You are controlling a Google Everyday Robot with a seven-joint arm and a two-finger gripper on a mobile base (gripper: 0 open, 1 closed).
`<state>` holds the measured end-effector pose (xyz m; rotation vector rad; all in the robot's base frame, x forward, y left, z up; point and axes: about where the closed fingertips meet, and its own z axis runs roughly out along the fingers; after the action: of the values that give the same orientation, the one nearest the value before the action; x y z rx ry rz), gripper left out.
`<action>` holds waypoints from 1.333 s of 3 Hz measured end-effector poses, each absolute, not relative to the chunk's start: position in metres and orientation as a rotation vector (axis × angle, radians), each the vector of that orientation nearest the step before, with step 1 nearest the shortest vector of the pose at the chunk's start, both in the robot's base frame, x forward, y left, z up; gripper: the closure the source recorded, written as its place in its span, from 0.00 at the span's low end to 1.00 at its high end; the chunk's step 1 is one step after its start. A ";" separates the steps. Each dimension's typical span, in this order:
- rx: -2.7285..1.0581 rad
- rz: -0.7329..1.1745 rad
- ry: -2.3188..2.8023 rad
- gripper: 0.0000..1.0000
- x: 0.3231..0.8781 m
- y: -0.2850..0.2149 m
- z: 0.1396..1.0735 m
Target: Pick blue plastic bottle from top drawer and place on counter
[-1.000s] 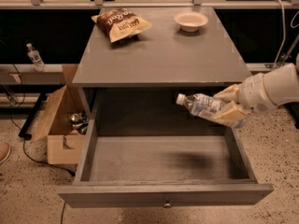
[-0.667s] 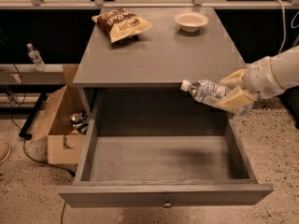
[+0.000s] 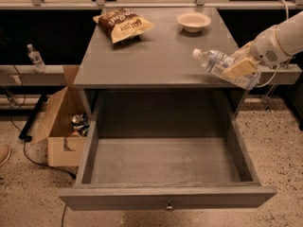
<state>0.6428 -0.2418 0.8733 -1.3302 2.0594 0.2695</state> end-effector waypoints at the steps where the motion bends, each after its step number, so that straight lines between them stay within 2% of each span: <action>1: -1.337 0.272 2.057 1.00 0.642 -0.241 0.871; 2: -1.277 0.251 2.028 1.00 0.654 -0.239 0.884; 4: -1.113 0.200 1.971 1.00 0.716 -0.224 0.916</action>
Offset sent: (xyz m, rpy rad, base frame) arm 0.0288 0.0001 0.0365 0.0700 -0.1316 -0.0953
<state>0.7161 -0.2241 0.9156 -1.1131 1.9710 0.2003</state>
